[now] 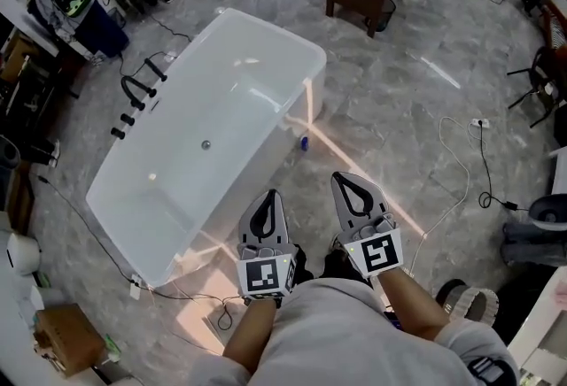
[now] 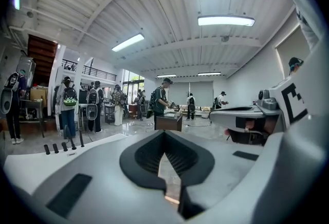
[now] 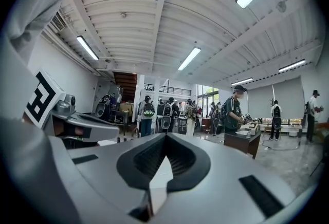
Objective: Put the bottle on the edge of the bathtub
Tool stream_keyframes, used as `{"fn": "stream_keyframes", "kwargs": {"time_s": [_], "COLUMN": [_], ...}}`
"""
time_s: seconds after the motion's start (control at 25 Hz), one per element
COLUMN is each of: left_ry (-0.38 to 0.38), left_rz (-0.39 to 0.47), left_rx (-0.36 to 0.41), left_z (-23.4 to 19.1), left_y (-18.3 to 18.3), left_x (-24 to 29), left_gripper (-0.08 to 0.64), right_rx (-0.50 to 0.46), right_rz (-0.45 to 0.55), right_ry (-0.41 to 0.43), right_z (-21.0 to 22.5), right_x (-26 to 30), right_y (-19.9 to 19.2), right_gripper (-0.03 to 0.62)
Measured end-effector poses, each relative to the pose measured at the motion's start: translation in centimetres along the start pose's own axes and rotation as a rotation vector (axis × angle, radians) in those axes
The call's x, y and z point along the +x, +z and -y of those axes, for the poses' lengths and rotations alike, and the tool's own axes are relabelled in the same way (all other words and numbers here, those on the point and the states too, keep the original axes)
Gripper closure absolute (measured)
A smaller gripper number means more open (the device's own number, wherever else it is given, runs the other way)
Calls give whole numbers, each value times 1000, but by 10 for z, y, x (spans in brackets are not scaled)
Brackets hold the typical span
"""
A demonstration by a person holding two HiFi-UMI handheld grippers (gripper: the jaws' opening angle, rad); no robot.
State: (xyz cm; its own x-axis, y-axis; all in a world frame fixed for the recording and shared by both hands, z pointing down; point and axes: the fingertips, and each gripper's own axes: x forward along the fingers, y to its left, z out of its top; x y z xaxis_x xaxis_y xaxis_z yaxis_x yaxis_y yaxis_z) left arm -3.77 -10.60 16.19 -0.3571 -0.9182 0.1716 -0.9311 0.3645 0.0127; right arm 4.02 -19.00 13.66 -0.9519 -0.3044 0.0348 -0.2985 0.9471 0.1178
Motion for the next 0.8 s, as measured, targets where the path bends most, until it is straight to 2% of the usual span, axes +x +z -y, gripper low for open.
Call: {"fn": "stream_keyframes", "kwargs": {"time_s": [0.8], "left_ry": [-24], "left_rz": [21], "left_rx": [14], "left_z": [2], "left_y": [7], "left_x": [30], "left_gripper": [551], "right_rx": [-2], "right_rz": [0], "right_ry": [-44], "right_z": [26], "right_x": [7], "right_y": [-2], "right_gripper": [588]}}
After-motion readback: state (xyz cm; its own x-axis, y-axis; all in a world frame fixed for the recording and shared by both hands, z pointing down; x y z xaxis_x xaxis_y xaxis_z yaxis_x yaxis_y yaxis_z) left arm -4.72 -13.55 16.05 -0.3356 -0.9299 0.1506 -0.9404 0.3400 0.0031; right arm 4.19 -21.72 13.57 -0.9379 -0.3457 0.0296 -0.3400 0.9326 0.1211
